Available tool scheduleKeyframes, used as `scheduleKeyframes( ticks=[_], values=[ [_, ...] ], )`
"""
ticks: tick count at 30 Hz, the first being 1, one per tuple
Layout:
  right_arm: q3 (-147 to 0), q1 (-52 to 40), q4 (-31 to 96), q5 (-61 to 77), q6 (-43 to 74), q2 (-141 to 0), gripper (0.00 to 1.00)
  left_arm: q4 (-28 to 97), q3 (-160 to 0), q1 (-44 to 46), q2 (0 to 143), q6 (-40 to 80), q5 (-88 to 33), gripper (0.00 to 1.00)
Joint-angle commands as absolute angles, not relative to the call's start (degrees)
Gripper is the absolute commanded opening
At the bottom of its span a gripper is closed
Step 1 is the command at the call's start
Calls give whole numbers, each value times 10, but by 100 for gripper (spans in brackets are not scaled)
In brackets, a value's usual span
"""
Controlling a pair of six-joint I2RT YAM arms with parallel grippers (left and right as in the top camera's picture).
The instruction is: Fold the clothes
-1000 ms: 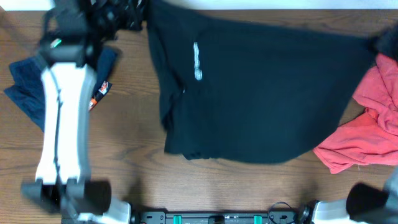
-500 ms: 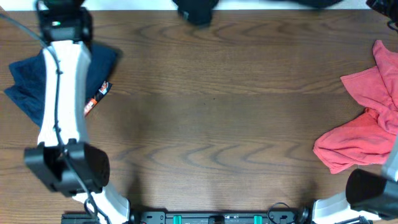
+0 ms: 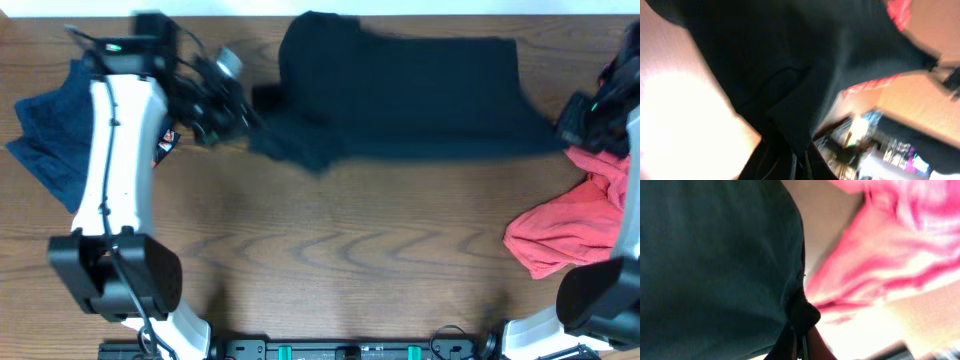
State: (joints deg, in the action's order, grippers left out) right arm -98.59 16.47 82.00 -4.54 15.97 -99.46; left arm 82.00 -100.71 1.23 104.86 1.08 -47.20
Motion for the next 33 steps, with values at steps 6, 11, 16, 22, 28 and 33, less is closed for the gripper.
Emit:
scheduleKeyframes(
  ticks=[6, 11, 16, 22, 28, 33],
  values=[
    [-838, 205, 845, -122, 154, -997, 1, 863, -803, 51, 1033, -71, -361, 6],
    [-807, 234, 855, -142, 154, -997, 1, 839, -699, 43, 981, -63, -320, 6],
    [-806, 240, 834, -118, 151, -997, 1, 775, -672, 30, 921, -26, -303, 6],
    [-806, 223, 752, -23, 115, -998, 1, 594, -672, 30, 908, 53, -363, 6],
    [-798, 207, 655, -19, 117, -998, 1, 421, -672, 30, 925, 163, -362, 6],
    [-780, 200, 584, -19, 117, -998, 1, 337, -672, 31, 958, 187, -354, 6]
  ],
)
